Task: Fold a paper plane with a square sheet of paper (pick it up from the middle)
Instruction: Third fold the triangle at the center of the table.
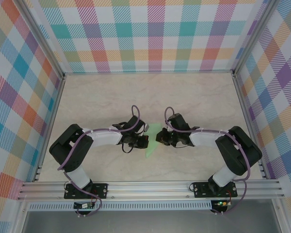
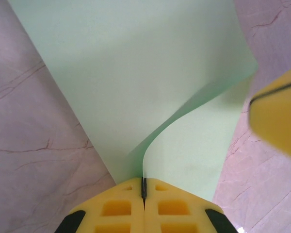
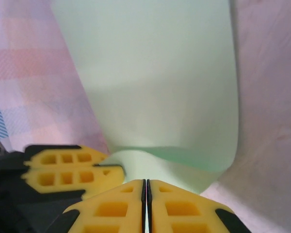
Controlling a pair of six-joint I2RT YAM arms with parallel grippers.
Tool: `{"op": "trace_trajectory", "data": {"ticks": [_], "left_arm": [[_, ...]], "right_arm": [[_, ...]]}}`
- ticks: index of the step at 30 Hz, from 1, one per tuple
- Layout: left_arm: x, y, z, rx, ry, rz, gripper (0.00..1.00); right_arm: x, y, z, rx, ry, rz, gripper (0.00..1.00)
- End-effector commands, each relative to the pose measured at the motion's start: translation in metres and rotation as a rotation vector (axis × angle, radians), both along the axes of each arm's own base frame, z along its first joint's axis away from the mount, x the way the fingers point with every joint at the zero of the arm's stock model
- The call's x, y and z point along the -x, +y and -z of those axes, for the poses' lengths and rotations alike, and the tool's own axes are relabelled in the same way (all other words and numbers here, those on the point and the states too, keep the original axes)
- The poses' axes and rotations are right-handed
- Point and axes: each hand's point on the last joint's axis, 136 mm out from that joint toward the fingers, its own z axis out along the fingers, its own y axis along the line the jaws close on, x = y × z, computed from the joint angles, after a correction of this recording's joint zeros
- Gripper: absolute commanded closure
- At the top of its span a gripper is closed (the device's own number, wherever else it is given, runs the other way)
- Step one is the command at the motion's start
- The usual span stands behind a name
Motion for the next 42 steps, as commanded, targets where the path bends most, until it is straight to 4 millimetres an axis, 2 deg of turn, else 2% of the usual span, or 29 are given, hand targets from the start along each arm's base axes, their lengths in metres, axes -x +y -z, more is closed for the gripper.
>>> {"op": "trace_trajectory", "data": {"ticks": [1,5,12,16,20,25,30,38,42], "left_arm": [[0.008,0.015,0.016,-0.08,0.048,-0.003,1.0],[0.008,0.016,0.016,-0.083,0.048,-0.002,1.0],[0.008,0.014,0.016,-0.079,0.05,-0.001,1.0],[0.009,0.015,0.018,-0.08,0.052,0.0,1.0],[0.01,0.016,0.018,-0.083,0.054,-0.001,1.0],[0.009,0.016,0.016,-0.082,0.049,-0.003,1.0],[0.007,0.014,0.014,-0.076,0.045,-0.007,1.0],[0.005,0.013,0.012,-0.073,0.041,-0.008,1.0],[0.004,0.012,0.01,-0.068,0.037,-0.009,0.98]], "right_arm": [[-0.007,0.0,-0.007,-0.027,-0.015,-0.031,0.89],[-0.011,0.001,-0.003,-0.024,-0.012,-0.041,0.89],[-0.01,-0.01,0.028,0.049,0.043,-0.006,0.89],[-0.009,-0.014,0.037,0.082,0.059,0.003,0.89],[-0.012,-0.014,0.022,0.083,0.045,-0.002,0.89],[-0.014,-0.006,-0.013,0.019,-0.011,-0.021,0.88],[-0.005,0.015,-0.02,-0.092,0.006,-0.077,0.88],[0.0,0.022,0.007,-0.073,0.062,-0.1,0.9],[0.002,0.016,0.026,-0.024,0.098,-0.091,0.92]]}}
